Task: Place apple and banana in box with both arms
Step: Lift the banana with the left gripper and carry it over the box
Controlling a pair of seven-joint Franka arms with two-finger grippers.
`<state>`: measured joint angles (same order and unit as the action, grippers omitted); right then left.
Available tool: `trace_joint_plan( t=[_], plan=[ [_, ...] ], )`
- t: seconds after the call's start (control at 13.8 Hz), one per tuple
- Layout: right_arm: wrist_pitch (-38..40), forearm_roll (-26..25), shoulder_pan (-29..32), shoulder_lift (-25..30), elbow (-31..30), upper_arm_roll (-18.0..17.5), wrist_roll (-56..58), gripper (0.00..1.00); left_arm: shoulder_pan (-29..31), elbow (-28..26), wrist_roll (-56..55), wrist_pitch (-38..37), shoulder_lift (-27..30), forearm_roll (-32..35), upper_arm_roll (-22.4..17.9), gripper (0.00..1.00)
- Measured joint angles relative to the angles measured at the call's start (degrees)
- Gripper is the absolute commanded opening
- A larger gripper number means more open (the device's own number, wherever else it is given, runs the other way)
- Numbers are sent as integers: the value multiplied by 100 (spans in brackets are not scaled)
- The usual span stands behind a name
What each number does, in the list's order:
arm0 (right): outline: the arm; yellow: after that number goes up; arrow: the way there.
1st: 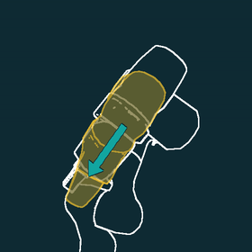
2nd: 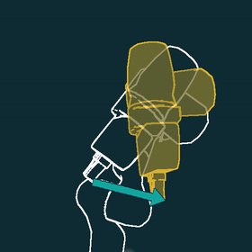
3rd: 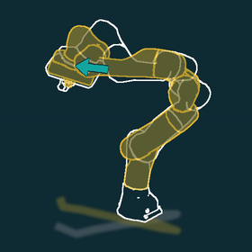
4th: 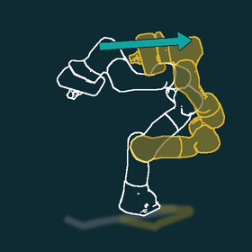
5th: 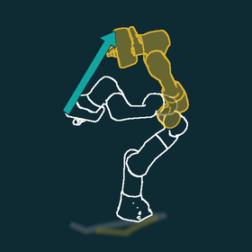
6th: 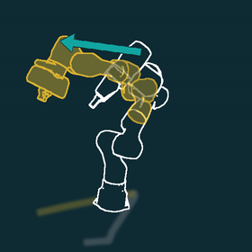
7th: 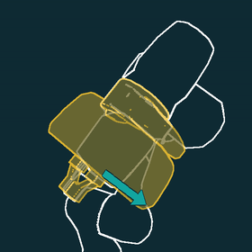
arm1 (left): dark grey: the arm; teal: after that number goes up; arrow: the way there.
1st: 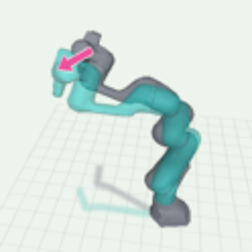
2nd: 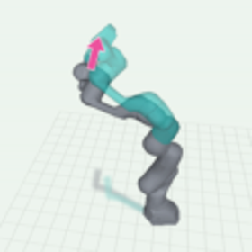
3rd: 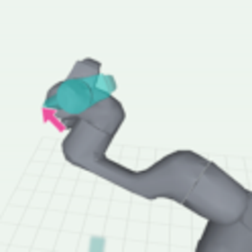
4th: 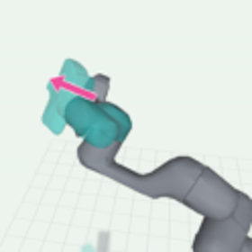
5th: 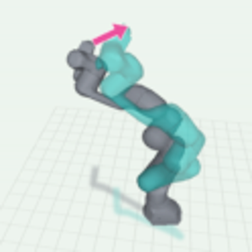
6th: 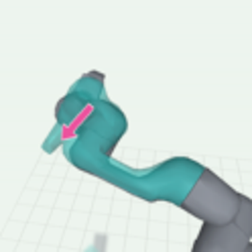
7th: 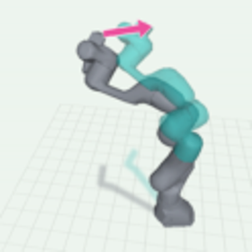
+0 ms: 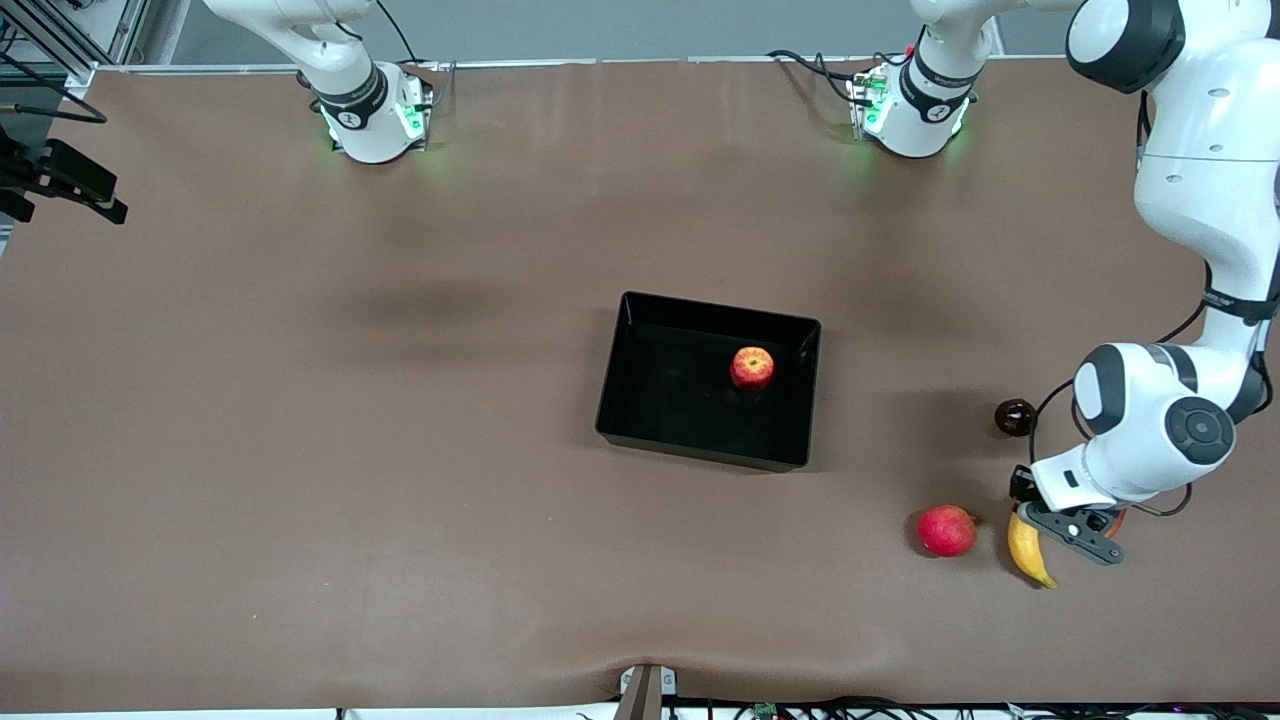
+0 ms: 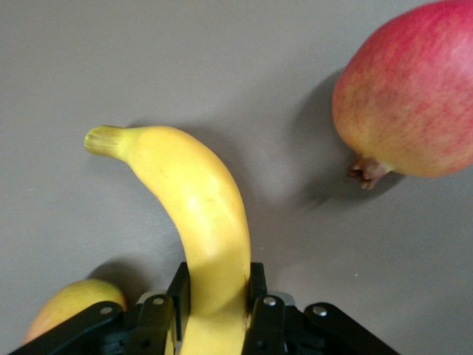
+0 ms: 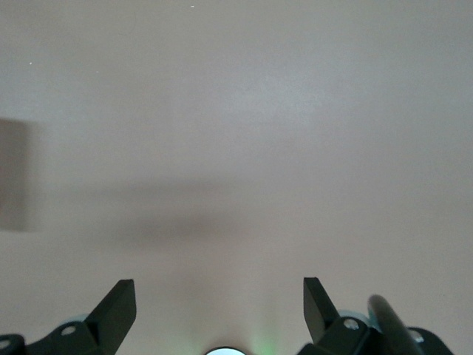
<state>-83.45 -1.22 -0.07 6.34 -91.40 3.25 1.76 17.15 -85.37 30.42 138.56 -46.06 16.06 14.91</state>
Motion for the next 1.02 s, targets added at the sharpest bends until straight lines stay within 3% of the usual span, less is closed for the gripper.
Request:
trace_joint_plan(
  t=[0.51, 0.73, 1.02],
  plan=[
    [7, 0, 0, -10, 3, 8, 0, 100, 80, 55, -220, -1520, 1304, -78, 467, 0],
    [7, 0, 1, -13, 4, 9, 0, 100, 72, 48, -1046, -2046, 1713, -233, 846, 0],
    [13, 0, 1, -14, 4, 13, 0, 100, -11, -13, -2818, -2236, 1794, -241, 1644, 0]
  ],
)
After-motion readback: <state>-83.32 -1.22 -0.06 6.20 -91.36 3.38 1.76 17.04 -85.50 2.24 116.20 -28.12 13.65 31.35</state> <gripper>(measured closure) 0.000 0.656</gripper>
